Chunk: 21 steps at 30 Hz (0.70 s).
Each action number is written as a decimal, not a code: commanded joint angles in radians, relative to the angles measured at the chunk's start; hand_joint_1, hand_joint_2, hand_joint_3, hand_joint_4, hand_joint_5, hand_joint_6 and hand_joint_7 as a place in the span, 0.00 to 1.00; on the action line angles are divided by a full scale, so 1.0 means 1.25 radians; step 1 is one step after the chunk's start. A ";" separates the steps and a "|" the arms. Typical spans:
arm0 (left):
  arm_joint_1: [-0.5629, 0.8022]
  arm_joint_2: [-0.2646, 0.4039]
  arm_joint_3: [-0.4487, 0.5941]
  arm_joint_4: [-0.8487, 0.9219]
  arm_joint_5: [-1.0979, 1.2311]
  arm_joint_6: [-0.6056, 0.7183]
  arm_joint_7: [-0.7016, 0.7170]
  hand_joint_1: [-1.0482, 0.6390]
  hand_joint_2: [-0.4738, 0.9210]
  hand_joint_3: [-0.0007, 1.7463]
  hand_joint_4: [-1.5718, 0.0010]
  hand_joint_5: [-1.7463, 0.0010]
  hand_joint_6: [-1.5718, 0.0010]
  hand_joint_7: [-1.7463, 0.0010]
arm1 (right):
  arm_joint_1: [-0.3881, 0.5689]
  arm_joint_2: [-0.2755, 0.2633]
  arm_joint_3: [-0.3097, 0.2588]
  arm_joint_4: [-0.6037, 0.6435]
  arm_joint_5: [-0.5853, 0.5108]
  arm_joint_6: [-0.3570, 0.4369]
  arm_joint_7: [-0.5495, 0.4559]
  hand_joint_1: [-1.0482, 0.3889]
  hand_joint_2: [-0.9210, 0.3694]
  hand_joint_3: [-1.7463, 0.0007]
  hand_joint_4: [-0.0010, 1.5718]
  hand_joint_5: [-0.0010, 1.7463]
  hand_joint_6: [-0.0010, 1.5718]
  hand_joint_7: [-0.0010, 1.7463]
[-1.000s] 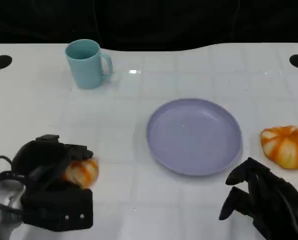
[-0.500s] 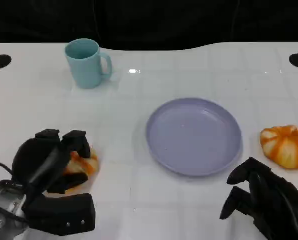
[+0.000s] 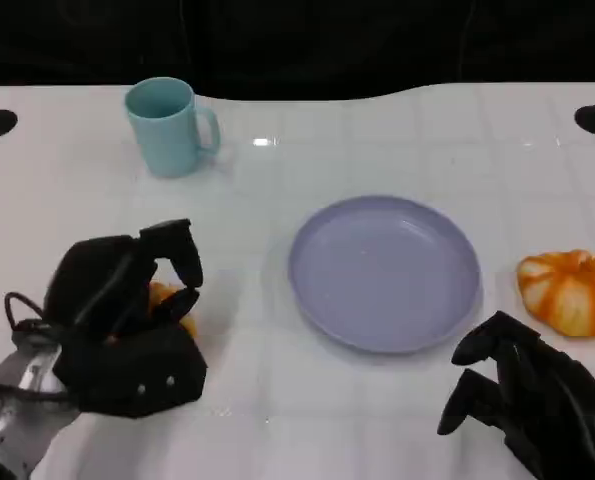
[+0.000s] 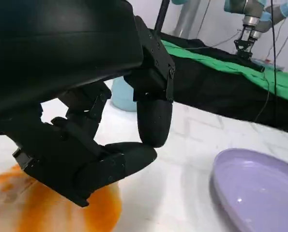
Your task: Grasp the bread from the table and place it into the plate.
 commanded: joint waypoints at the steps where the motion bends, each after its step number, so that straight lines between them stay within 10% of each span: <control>1: -0.006 0.001 0.020 -0.057 -0.021 0.036 -0.054 0.52 0.71 0.66 0.44 0.00 0.58 0.00 | 0.001 -0.008 -0.010 0.003 0.006 0.000 0.001 0.39 0.00 0.70 0.38 1.00 0.26 0.98; 21: -0.002 -0.001 0.028 -0.175 0.014 0.082 -0.097 0.52 0.65 0.76 0.45 0.00 0.58 0.00 | 0.003 -0.007 -0.006 -0.005 0.002 0.007 -0.005 0.38 0.00 0.70 0.40 1.00 0.26 1.00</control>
